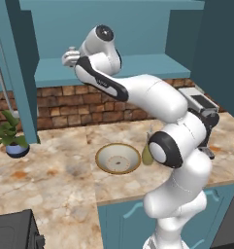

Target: Retrieve the bottle and the shaker from the cabinet and place them next to the mixing bowl on the counter. Then add garlic from the fridge to the mixing bowl.

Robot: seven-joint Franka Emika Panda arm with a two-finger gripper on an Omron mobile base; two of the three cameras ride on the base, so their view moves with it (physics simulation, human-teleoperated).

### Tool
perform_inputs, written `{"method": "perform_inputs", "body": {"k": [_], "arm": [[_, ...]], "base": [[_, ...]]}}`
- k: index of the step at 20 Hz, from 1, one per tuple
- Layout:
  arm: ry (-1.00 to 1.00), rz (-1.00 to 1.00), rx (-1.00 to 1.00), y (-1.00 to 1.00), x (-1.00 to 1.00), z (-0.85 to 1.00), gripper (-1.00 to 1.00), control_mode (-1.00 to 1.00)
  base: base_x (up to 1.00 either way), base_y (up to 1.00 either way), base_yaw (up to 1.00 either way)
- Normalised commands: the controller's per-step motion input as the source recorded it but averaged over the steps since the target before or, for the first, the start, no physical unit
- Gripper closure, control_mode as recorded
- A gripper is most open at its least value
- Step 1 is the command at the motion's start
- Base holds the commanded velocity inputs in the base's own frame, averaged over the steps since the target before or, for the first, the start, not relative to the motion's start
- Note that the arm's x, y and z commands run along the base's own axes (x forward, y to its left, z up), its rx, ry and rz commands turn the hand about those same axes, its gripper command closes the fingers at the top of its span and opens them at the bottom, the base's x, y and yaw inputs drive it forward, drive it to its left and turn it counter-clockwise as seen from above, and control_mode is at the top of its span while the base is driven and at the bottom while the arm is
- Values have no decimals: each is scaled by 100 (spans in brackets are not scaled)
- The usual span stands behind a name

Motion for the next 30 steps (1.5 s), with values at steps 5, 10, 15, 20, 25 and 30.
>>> {"method": "perform_inputs", "body": {"k": [5,10,15,20,25,30], "arm": [[0,0,0,14,35,-1,-100,-100],[2,0,0,23,21,0,-100,-100],[0,-1,0,5,20,0,-100,-100],[0,-2,0,0,16,-3,-100,-100],[0,-1,0,0,16,-15,-100,-100],[0,-1,0,0,27,-7,-100,-100]], "base": [[0,0,0],[0,0,0],[0,0,0],[0,0,0],[0,0,0],[0,0,0]]}}
